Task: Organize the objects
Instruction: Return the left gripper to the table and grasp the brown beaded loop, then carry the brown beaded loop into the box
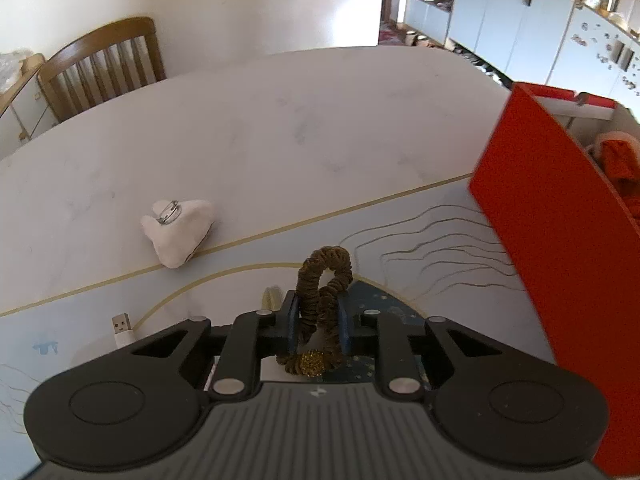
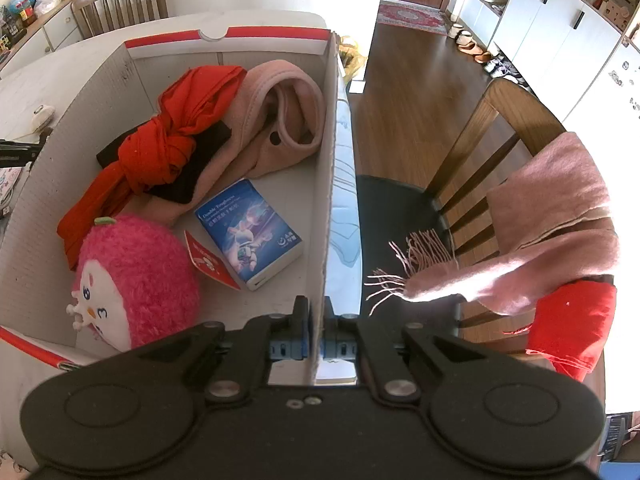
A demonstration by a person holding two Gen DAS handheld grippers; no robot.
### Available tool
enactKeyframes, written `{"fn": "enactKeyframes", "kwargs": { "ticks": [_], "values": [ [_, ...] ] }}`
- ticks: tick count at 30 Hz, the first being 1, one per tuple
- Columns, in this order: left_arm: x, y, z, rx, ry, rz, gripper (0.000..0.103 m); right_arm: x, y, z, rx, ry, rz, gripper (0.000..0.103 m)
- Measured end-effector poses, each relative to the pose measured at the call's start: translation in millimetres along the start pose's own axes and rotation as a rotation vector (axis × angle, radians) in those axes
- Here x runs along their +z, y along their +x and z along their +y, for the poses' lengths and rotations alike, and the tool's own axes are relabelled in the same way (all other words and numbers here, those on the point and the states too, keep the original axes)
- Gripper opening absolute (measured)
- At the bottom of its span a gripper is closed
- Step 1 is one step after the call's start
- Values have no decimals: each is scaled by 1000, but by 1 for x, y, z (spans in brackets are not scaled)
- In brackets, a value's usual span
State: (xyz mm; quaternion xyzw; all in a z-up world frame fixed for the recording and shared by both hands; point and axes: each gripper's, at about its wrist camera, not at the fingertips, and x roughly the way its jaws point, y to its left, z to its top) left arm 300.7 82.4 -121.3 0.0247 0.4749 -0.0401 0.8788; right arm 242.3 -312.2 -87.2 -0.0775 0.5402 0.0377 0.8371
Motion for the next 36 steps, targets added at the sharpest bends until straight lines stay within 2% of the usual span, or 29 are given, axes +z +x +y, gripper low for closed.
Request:
{"fn": "enactKeyframes", "kwargs": {
  "ticks": [7, 16, 27, 36],
  "values": [
    [-3, -26, -6, -20, -2, -16, 16, 0, 0, 1, 3, -5, -3, 4],
    [-7, -80, -25, -123, -7, -55, 16, -1, -1, 1, 8, -14, -14, 4],
    [-1, -126, -81, -246, 73, -116, 16, -4, -1, 0, 17, -25, -25, 4],
    [11, -135, -138, -336, 180, -124, 16, -6, -1, -1, 23, -33, -31, 4]
  ]
}}
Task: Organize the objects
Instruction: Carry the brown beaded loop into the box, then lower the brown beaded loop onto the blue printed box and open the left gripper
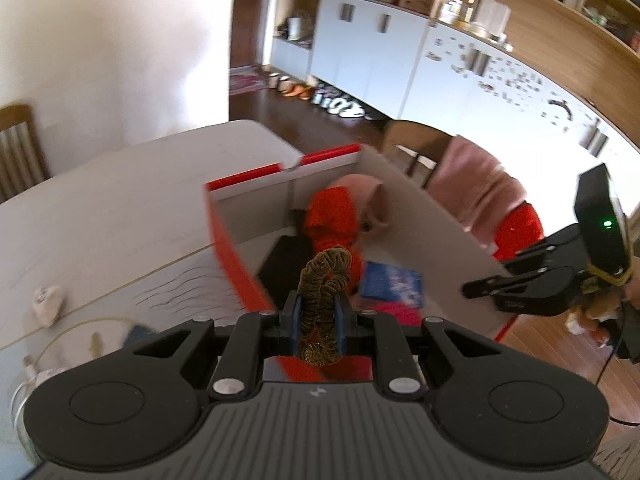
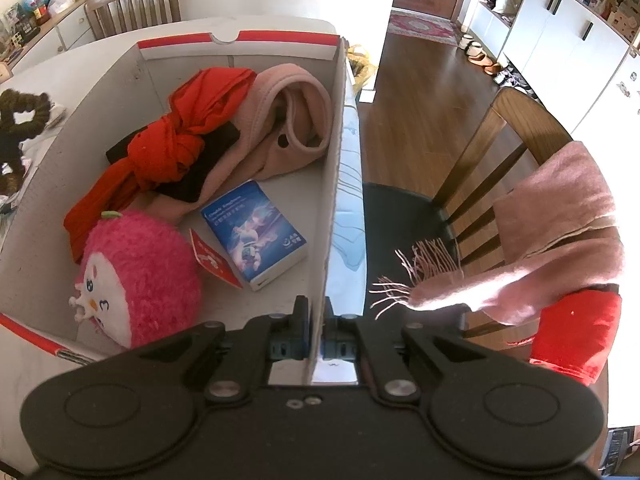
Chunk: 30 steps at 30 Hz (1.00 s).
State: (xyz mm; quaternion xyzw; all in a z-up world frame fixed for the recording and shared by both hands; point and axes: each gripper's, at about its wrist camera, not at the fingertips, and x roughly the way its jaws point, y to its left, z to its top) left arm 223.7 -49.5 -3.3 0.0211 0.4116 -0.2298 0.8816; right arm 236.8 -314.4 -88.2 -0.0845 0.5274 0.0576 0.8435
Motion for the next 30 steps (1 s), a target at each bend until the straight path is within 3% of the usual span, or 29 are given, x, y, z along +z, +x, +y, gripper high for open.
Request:
{"fn": "enactKeyframes", "kwargs": {
  "ticks": [17, 30],
  "values": [
    [40, 70, -66, -68, 141, 64, 16, -1, 0, -1, 7, -4, -5, 4],
    [42, 147, -82, -9, 272, 203, 16, -2, 1, -1, 17, 7, -5, 4]
  ]
}}
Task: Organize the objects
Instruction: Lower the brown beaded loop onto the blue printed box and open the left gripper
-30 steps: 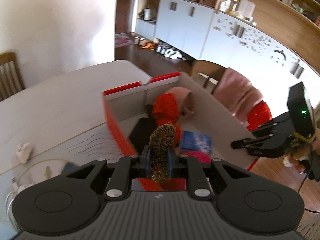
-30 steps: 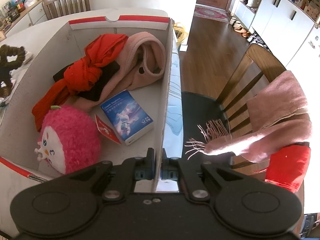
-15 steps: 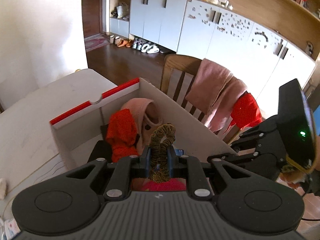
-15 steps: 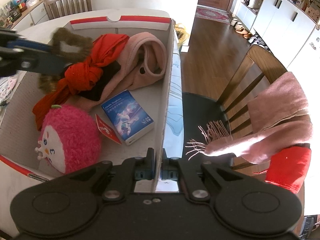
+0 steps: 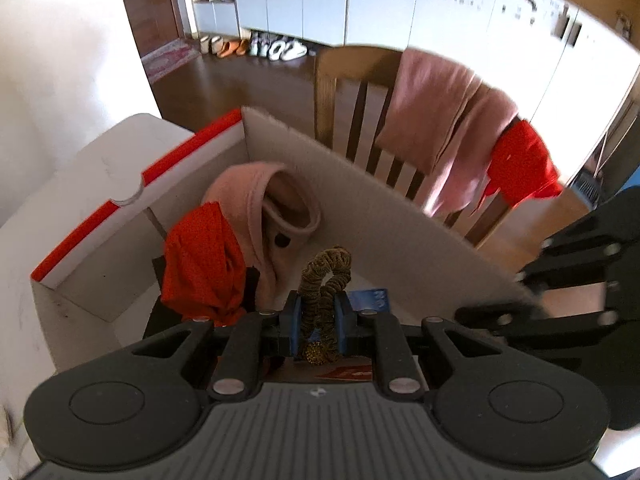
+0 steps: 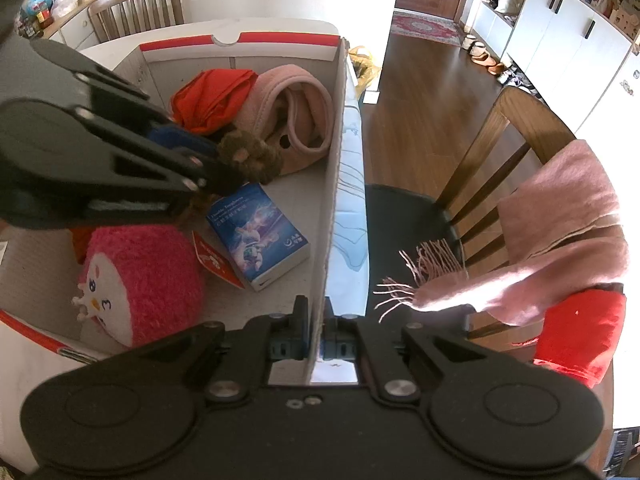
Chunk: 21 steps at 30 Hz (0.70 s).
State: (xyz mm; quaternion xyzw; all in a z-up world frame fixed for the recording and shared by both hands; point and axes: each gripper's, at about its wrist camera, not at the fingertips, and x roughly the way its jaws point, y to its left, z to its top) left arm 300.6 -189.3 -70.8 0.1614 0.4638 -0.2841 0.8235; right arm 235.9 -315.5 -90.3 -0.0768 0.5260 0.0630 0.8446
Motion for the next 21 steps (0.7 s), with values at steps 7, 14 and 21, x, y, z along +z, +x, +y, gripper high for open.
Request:
{"fn": "enactKeyframes", "kwargs": {
  "ticks": [7, 14, 21],
  "values": [
    [-4, 23, 6, 2, -11, 64, 16, -1, 0, 0, 3, 2, 0, 4],
    [-5, 28, 3, -9, -5, 77, 16, 0, 0, 0, 4, 5, 1, 4],
    [-6, 20, 10, -33, -50, 57, 30, -1, 0, 0, 2, 8, 1, 4]
  ]
}}
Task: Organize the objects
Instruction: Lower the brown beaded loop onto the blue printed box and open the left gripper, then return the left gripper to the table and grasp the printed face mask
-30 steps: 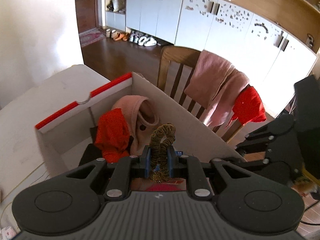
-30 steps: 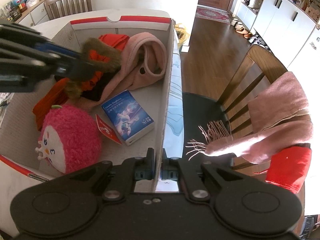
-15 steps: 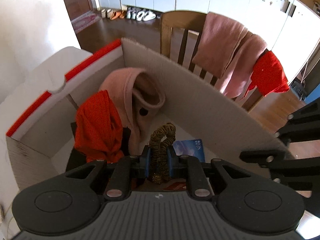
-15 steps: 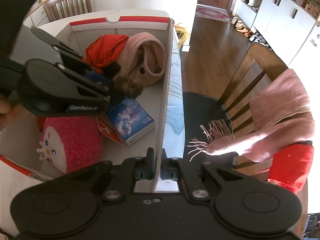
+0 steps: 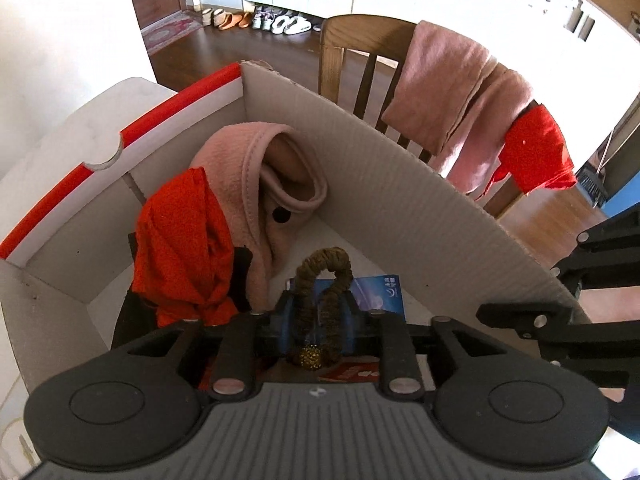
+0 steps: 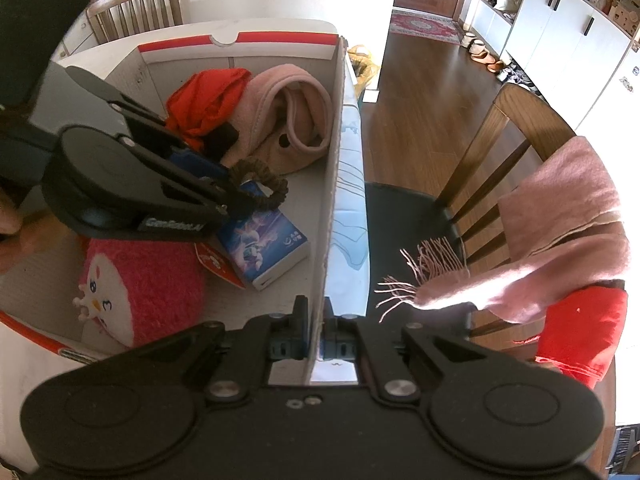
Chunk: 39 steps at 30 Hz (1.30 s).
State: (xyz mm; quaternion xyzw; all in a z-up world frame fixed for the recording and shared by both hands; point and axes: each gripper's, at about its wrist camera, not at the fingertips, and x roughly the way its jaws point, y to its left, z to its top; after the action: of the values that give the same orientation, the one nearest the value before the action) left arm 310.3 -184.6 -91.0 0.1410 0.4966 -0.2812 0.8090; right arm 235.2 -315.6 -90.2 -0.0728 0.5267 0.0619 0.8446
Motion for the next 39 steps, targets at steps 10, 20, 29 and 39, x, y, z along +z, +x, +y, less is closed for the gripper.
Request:
{"fn": "enactKeyframes", "kwargs": {
  "ticks": [10, 20, 29, 39],
  "values": [
    [-13, -31, 5, -57, -53, -88, 54, -2, 1, -1, -4, 3, 11, 4],
    [-42, -89, 25, -52, -127, -185, 54, -3, 0, -1, -7, 2, 10, 4],
    [-96, -139, 65, 27, -280, -246, 58, -4, -2, -1, -13, -11, 14, 4],
    [-157, -189, 115, 192, -419, -288, 81, -3, -1, 2, -22, -23, 22, 4]
  ]
}}
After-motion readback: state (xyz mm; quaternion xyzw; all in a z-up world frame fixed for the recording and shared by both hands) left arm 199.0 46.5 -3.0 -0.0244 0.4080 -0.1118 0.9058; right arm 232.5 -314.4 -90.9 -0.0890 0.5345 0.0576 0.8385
